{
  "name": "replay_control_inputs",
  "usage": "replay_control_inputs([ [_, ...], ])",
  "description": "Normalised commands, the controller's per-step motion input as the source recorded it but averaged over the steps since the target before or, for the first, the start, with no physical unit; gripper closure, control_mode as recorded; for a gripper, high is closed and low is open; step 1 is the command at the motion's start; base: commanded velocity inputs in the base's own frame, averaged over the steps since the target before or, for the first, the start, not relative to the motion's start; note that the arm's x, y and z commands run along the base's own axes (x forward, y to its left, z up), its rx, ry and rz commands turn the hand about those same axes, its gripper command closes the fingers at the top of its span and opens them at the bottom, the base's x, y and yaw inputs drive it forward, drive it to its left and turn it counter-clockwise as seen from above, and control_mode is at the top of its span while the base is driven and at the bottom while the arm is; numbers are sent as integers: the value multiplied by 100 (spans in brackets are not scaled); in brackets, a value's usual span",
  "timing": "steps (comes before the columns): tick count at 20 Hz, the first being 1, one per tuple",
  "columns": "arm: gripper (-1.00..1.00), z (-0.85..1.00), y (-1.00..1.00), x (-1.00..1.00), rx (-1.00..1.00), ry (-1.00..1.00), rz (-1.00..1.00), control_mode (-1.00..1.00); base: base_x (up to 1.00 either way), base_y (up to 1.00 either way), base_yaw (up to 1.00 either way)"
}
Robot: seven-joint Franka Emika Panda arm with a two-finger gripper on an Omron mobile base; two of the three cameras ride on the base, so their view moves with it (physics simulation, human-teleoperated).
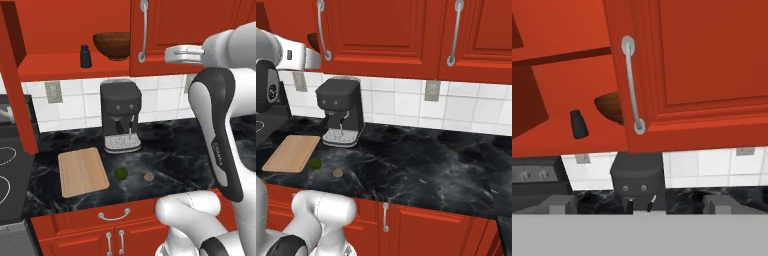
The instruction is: Open the cabinet. Place the bowl and condiment on the counter. Then place the lime and garlic on the cutting board.
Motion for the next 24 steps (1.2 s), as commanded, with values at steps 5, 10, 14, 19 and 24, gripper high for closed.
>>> replay_control_inputs([
  [5, -100, 2, 0, 16, 0, 2, -1, -100, 0, 0, 0],
  [10, -100, 0, 0, 15, 0, 3, 1, -100, 0, 0, 0],
  [14, -100, 0, 0, 21, -1, 3, 2, -100, 0, 0, 0],
  [19, -100, 0, 0, 30, -4, 0, 0, -100, 0, 0, 0],
  [24, -100, 0, 0, 32, -6, 0, 0, -100, 0, 0, 0],
])
